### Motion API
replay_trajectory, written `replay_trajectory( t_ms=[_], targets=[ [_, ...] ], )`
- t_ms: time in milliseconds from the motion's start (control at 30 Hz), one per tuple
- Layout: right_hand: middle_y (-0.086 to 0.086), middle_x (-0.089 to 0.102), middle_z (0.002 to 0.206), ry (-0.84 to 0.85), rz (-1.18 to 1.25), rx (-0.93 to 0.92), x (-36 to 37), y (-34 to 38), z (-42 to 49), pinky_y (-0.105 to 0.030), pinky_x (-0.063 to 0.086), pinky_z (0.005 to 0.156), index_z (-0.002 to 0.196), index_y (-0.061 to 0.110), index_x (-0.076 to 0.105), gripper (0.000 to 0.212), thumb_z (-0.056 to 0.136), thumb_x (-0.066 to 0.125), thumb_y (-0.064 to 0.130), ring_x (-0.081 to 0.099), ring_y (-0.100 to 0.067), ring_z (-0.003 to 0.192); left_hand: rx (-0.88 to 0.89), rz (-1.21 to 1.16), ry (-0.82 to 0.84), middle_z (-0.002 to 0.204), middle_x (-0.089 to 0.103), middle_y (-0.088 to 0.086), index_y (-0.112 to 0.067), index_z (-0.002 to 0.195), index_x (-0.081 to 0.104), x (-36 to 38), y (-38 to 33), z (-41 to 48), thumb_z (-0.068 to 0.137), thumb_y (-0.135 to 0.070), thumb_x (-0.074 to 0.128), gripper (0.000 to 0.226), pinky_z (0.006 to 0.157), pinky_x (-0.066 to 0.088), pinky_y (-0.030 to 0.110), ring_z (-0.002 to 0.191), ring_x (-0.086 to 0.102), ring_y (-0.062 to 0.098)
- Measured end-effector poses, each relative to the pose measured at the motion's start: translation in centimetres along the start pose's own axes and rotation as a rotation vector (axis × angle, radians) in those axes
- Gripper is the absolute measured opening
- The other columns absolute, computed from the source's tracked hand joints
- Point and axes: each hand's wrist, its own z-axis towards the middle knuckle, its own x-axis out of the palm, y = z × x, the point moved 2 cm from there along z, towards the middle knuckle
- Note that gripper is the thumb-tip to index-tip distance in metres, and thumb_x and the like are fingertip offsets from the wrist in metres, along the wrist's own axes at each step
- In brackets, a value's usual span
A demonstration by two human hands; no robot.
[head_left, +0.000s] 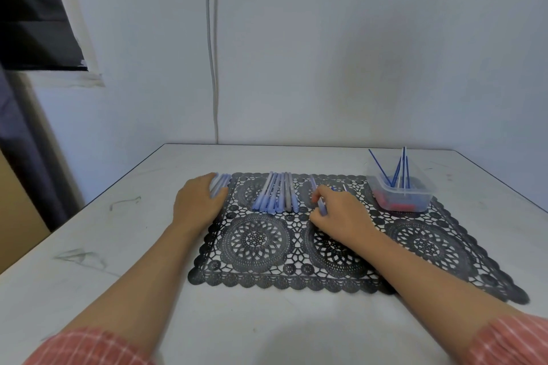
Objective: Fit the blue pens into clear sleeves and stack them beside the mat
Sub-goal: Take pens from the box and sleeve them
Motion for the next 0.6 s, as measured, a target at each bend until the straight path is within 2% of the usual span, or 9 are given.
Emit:
replay_trajectory(
  t_ms=[100, 167, 233, 300, 367, 500, 600],
  targets=[
    [0.017, 0.044, 0.057, -0.192, 0.094, -0.139, -0.6, 0.6, -0.3, -0.018, 0.033, 0.051, 0.087, 0.015, 0.062, 0.009, 0.082, 0.055, 0.018, 0.037, 0.006, 0.051, 0.109, -0.225, -0.1, 0.11, 0.066, 0.001, -0.016, 0.111, 0.067, -0.4, -2.3, -0.5, 0.093, -0.026, 0.054, 0.024, 0.086, 0.04, 0.027, 0.105, 0.056, 0.016],
    [0.013, 0.053, 0.064, -0.321, 0.12, -0.318, -1.0, 1.2, -0.7, -0.018, 0.042, 0.05, 0.083, 0.013, 0.064, 0.014, 0.08, 0.052, 0.019, 0.038, 0.005, 0.054, 0.132, -0.375, -0.078, 0.099, 0.068, -0.003, -0.016, 0.101, 0.07, -0.6, -4.4, -1.5, 0.092, -0.018, 0.056, 0.017, 0.083, 0.044, 0.023, 0.094, 0.059, 0.009],
    [0.005, 0.06, 0.069, -0.392, 0.109, -0.493, -1.0, 1.8, -1.1, -0.016, 0.046, 0.053, 0.082, 0.01, 0.066, 0.017, 0.08, 0.051, 0.018, 0.044, 0.001, 0.06, 0.117, -0.535, 0.015, 0.094, 0.069, -0.007, -0.018, 0.099, 0.071, -0.4, -6.3, -2.5, 0.092, -0.021, 0.057, 0.016, 0.08, 0.047, 0.019, 0.089, 0.062, 0.006],
    [0.001, 0.061, 0.069, -0.43, 0.079, -0.641, -0.9, 2.6, -1.5, -0.018, 0.047, 0.053, 0.082, 0.007, 0.067, 0.014, 0.079, 0.054, 0.013, 0.05, -0.006, 0.06, 0.09, -0.743, 0.153, 0.09, 0.071, -0.007, -0.021, 0.098, 0.07, 0.0, -7.7, -3.4, 0.09, -0.034, 0.058, 0.02, 0.083, 0.049, 0.025, 0.092, 0.065, 0.009],
    [-0.002, 0.059, 0.067, -0.464, 0.035, -0.761, -0.8, 3.3, -1.8, -0.022, 0.045, 0.054, 0.081, 0.005, 0.066, 0.01, 0.077, 0.057, 0.008, 0.051, -0.013, 0.059, 0.048, -0.95, 0.246, 0.089, 0.072, -0.003, -0.019, 0.096, 0.07, 0.0, -8.8, -4.1, 0.089, -0.035, 0.055, 0.023, 0.084, 0.053, 0.031, 0.091, 0.067, 0.013],
    [-0.005, 0.058, 0.068, -0.491, 0.027, -0.856, -0.8, 4.1, -1.9, -0.026, 0.044, 0.058, 0.085, 0.004, 0.065, 0.008, 0.081, 0.059, 0.008, 0.05, -0.019, 0.061, -0.051, -1.125, 0.232, 0.088, 0.073, 0.006, -0.009, 0.088, 0.069, -0.5, -9.3, -4.3, 0.094, -0.022, 0.052, 0.023, 0.078, 0.055, 0.029, 0.087, 0.069, 0.02],
    [-0.006, 0.06, 0.073, -0.477, 0.08, -0.831, -1.0, 4.0, -1.9, -0.027, 0.044, 0.061, 0.094, 0.004, 0.064, 0.015, 0.089, 0.052, 0.012, 0.052, -0.019, 0.065, -0.144, -1.189, 0.206, 0.075, 0.07, 0.004, -0.007, 0.091, 0.066, -0.6, -8.9, -4.0, 0.096, -0.023, 0.048, 0.025, 0.065, 0.054, 0.026, 0.072, 0.068, 0.019]
  ],
)
